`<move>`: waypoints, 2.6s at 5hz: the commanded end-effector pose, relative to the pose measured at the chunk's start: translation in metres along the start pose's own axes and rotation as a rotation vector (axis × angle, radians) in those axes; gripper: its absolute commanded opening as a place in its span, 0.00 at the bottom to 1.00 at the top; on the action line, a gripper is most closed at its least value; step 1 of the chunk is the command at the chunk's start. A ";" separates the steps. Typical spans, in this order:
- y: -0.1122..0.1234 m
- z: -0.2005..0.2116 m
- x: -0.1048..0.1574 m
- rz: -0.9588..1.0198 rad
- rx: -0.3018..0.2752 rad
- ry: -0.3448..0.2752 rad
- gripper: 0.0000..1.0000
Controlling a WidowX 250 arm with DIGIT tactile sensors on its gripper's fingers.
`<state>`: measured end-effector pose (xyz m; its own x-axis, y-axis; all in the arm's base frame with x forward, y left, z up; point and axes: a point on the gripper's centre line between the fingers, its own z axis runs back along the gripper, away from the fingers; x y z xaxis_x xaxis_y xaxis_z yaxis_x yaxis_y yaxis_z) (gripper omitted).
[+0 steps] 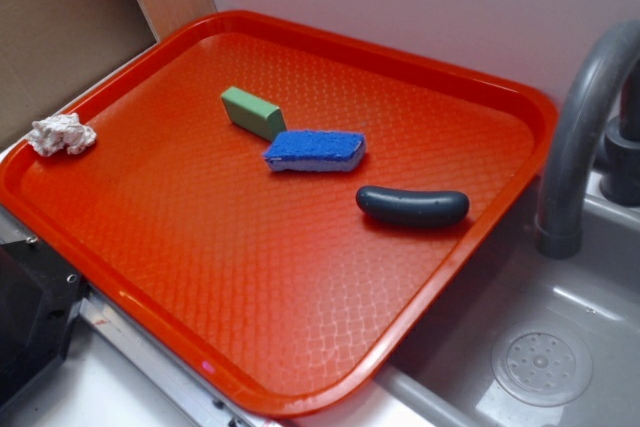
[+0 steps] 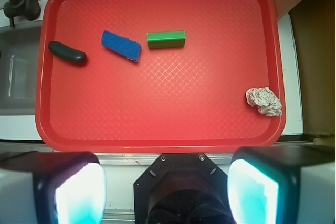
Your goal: Grab the plastic pickle.
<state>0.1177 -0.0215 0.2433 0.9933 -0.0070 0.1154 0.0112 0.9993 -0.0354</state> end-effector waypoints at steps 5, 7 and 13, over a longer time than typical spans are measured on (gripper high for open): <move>-0.095 -0.088 0.075 -0.759 -0.152 -0.201 1.00; -0.164 -0.156 0.090 -0.986 -0.151 -0.101 1.00; -0.186 -0.230 0.086 -1.124 0.010 0.081 0.00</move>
<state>0.2396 -0.2013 0.0243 0.4568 -0.8893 -0.0222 0.8892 0.4556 0.0421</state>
